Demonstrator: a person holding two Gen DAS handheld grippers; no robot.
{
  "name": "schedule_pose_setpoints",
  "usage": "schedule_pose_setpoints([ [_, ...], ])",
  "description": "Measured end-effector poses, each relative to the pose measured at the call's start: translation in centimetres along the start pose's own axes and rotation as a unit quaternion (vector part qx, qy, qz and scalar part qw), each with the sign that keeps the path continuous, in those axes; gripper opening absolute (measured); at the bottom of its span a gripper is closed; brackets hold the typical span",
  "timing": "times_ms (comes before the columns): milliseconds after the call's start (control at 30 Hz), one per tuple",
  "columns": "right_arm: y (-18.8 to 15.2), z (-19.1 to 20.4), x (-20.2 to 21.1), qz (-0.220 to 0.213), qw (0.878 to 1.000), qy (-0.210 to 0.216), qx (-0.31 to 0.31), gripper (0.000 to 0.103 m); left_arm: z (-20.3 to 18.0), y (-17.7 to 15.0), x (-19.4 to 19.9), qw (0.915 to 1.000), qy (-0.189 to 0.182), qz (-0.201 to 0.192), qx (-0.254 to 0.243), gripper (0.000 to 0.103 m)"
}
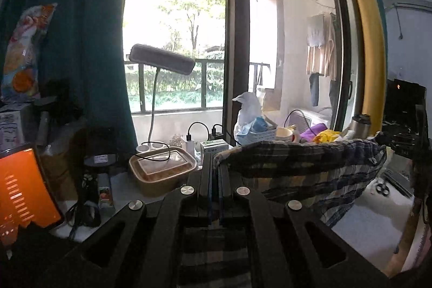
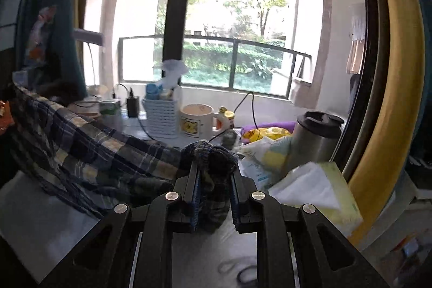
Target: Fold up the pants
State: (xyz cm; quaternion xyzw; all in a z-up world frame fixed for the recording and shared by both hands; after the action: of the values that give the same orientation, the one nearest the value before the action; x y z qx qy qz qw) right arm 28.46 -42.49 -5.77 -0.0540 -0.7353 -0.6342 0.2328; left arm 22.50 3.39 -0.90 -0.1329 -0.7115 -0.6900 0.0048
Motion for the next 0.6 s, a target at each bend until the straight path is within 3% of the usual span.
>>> schedule_pose_setpoints([
  [100, 0.3, 0.0, -2.3, 0.015, 1.000, -0.012, 0.007, 0.019, 0.8, -0.3, -3.1, 0.9999, -0.003, 0.016, 0.007, 0.002],
  [267, 0.5, -0.8, -6.2, 0.038, 0.999, -0.022, -0.007, 0.019, 1.9, -1.6, -8.5, 0.9989, 0.009, 0.039, -0.023, 0.002],
  [500, 0.5, -1.7, -12.1, 0.073, 0.996, -0.031, -0.029, 0.019, 3.4, -3.4, -14.0, 0.9963, 0.001, 0.084, -0.015, 0.002],
  [600, 0.1, -2.0, -14.2, 0.088, 0.995, -0.026, -0.035, 0.019, 3.7, -4.4, -15.8, 0.9939, 0.019, 0.104, -0.031, 0.002],
])
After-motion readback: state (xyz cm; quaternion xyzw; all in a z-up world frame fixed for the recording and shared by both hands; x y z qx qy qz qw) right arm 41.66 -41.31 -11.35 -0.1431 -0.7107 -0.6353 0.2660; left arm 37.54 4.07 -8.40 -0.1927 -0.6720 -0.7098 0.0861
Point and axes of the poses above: each gripper's, at about its wrist camera, not at the fingertips, and x roughly against the way its jaws point, z to its left, y to its top, the point moved 7 cm from there along -x, roughly the way its jaws point, and after that the axes turned 5 degrees about -z, right-handed, at the moved point
